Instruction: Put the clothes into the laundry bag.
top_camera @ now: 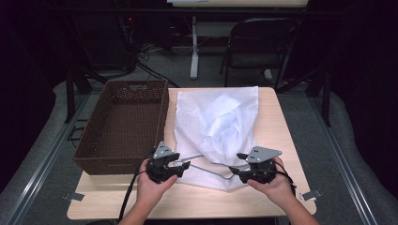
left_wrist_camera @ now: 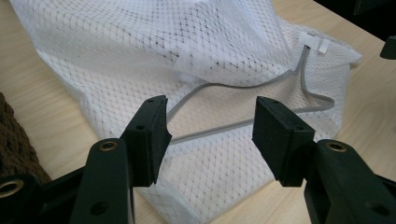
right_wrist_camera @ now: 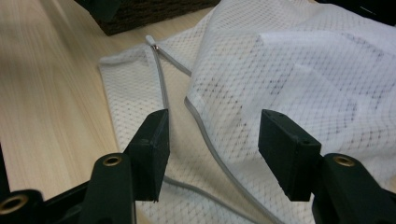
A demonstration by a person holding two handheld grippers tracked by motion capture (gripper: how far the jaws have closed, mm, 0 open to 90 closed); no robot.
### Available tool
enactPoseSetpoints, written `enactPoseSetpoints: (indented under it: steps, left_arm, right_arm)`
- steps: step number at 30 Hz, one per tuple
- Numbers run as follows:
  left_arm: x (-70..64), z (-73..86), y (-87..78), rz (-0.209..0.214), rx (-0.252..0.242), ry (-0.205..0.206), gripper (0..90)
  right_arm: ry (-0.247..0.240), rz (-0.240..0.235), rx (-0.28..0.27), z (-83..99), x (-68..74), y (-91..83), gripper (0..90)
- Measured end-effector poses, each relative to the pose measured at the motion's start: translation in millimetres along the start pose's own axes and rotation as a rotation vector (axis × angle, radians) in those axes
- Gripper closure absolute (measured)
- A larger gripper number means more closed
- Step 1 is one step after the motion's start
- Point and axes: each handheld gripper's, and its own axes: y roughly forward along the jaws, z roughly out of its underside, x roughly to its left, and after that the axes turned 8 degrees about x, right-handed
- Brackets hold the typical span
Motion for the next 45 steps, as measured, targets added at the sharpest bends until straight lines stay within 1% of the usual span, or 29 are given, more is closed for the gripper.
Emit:
enactPoseSetpoints:
  steps: [1,4,9,15,17,21,23,26,28,34,41,43,45]
  left_arm:
    - [-0.2,0.4,-0.4,0.000,0.000,-0.007,45.6]
    - [0.8,0.9,-0.9,-0.001,0.001,-0.004,45.6]
    - [-0.1,1.9,0.3,0.006,0.003,-0.008,45.6]
    - [0.5,3.2,1.2,-0.003,0.012,0.001,45.6]
    - [0.9,3.6,1.1,-0.006,0.012,0.003,45.6]
    - [2.5,5.0,2.1,-0.007,0.018,-0.001,45.6]
    - [2.6,5.7,3.9,-0.006,0.021,-0.003,45.6]
    - [2.2,6.2,6.9,-0.008,0.037,0.007,45.6]
    - [2.1,6.5,8.8,-0.014,0.044,0.014,45.6]
    - [2.9,7.5,10.7,-0.011,0.053,0.007,45.6]
    - [2.8,8.2,14.5,-0.008,0.066,0.010,45.6]
    - [2.7,8.3,16.0,-0.005,0.070,0.005,45.6]
    - [2.5,8.7,16.9,-0.006,0.072,0.009,45.6]
  right_arm:
    - [0.006,0.001,0.003,3.1,0.2,-0.7,43.3]
    - [0.010,0.005,0.010,13.1,-0.4,-0.3,43.2]
    - [0.027,0.027,0.007,28.4,-1.1,6.1,42.8]
    - [0.067,0.053,0.003,40.8,-5.5,9.2,42.5]
    - [0.082,0.051,0.005,44.5,-8.4,11.1,42.8]
    - [0.092,0.053,0.016,49.1,-11.2,15.0,43.1]
    - [0.096,0.062,0.017,50.9,-11.6,16.4,43.1]
    - [0.088,0.078,0.025,53.3,-12.4,18.2,43.3]
    - [0.090,0.077,0.025,54.5,-13.5,19.5,43.6]
    - [0.118,0.076,0.033,59.0,-15.8,23.5,43.9]
    - [0.124,0.081,0.033,61.2,-19.1,25.7,44.1]
    - [0.133,0.084,0.033,62.0,-21.0,26.3,44.3]
    - [0.146,0.080,0.032,63.0,-22.6,26.7,45.9]
